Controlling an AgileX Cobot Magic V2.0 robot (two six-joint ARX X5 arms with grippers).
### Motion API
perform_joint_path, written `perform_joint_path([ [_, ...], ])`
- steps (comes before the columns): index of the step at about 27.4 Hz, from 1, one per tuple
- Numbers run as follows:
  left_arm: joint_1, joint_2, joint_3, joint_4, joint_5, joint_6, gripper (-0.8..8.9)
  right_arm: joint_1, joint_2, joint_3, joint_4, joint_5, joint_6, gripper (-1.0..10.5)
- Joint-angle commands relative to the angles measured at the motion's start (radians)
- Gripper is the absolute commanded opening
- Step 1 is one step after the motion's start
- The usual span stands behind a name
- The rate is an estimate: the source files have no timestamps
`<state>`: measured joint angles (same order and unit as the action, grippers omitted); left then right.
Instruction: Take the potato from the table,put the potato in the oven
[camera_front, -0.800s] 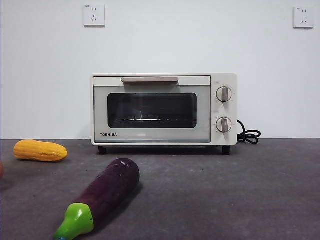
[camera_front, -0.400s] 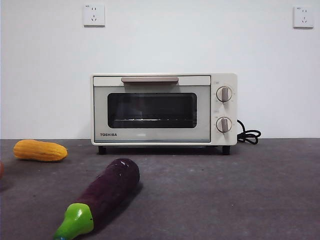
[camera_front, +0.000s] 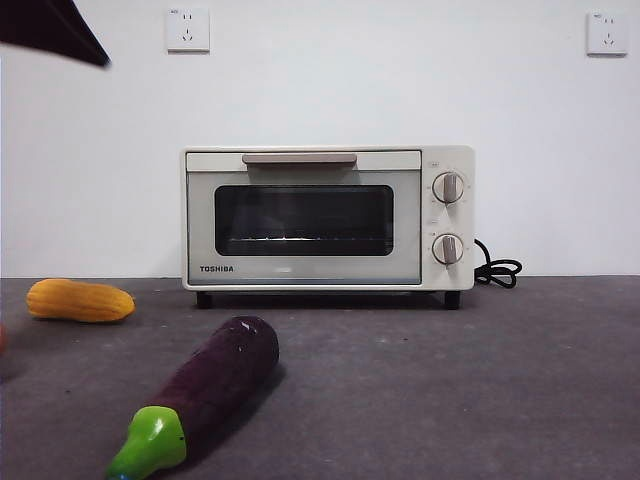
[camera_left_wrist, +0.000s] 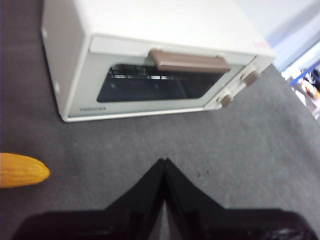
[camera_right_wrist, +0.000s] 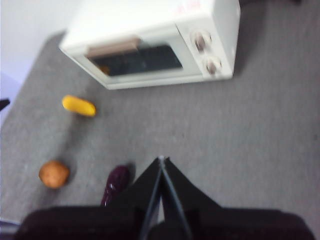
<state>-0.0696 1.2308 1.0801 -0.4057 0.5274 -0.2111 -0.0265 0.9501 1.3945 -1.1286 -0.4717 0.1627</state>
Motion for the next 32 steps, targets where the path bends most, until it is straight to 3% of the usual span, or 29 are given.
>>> perform_joint_path([
  [1,-0.029,0.087,0.049,0.011,0.004,-0.003,-0.07,0.0,0.039,0.031,-0.036,-0.004,-0.033,0.0],
  [11,-0.135,0.357,0.358,-0.034,-0.005,-0.016,-0.06,0.0,0.122,0.05,-0.055,-0.003,-0.064,0.0],
  [20,-0.214,0.686,0.825,-0.227,-0.084,-0.025,-0.06,0.0,0.127,0.05,-0.068,-0.004,-0.09,0.0],
  [28,-0.243,0.811,0.885,-0.244,-0.115,-0.021,-0.06,0.0,0.127,0.05,-0.078,-0.004,-0.112,0.0],
  [32,-0.245,0.816,0.885,-0.26,-0.185,0.003,-0.06,0.0,0.127,0.05,-0.078,-0.004,-0.114,0.0],
])
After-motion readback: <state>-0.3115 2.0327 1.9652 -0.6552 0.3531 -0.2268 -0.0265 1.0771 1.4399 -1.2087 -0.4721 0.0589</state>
